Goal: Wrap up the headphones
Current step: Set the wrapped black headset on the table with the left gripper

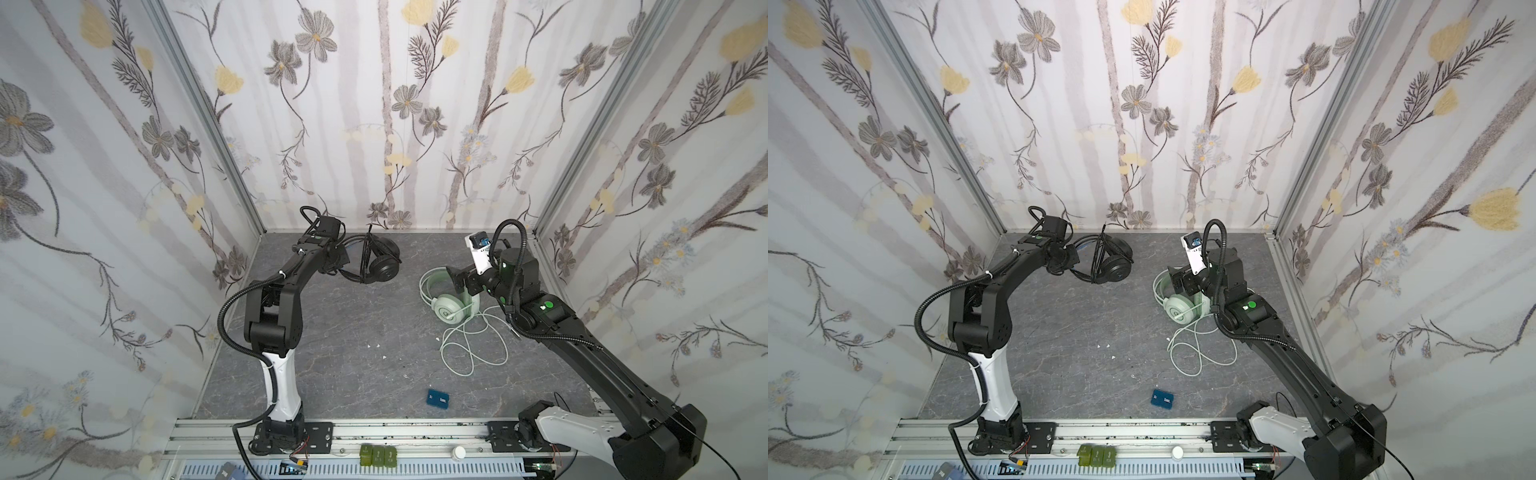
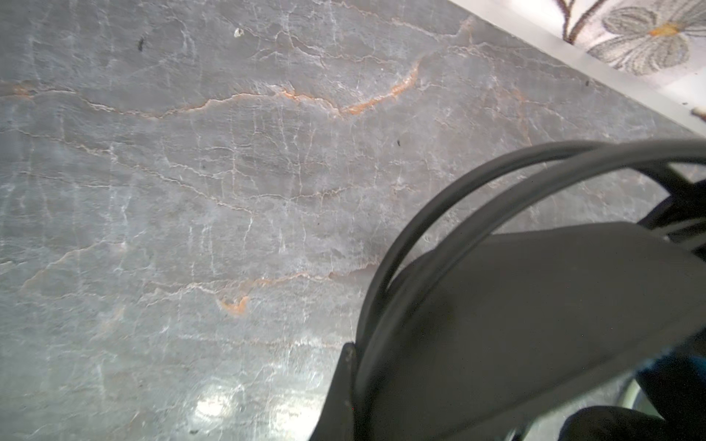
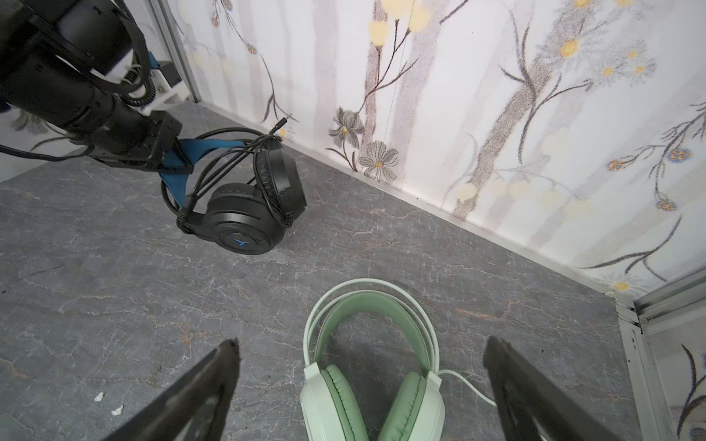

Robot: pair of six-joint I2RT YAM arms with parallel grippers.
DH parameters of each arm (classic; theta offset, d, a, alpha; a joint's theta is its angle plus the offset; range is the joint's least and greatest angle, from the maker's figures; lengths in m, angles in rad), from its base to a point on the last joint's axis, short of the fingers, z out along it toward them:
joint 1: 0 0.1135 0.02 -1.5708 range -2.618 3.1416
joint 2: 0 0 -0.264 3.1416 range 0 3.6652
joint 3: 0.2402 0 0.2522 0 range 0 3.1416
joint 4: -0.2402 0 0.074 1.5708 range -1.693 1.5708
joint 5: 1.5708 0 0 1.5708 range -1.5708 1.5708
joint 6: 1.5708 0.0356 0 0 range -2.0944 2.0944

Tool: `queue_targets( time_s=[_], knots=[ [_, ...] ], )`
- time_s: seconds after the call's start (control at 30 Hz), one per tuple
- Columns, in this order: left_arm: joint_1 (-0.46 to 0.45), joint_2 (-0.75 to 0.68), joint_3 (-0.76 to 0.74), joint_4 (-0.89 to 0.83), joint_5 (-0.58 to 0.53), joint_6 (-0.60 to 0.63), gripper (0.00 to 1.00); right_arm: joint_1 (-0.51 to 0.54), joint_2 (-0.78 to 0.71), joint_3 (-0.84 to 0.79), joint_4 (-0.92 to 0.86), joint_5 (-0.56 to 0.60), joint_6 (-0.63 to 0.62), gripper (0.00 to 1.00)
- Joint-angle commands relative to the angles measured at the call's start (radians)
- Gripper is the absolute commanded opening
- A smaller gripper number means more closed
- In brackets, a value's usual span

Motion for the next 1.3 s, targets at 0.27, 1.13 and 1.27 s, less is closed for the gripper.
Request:
queue_targets(
  time_s=[0.27,1.13,1.27],
  knots=[
    [0.002,0.149,0.096,0.012,0.031,-0.114,0.0,0.006,-0.019,0.021,0.099,0.041,0.037,1.0],
    [-0.002,0.194,0.083,-0.009,0.041,-0.13,0.34,0.007,0.012,0.027,0.166,0.003,0.015,1.0],
    [-0.003,0.189,0.093,-0.02,0.043,-0.127,0.43,0.008,0.008,0.023,0.171,0.001,0.01,1.0]
  ],
)
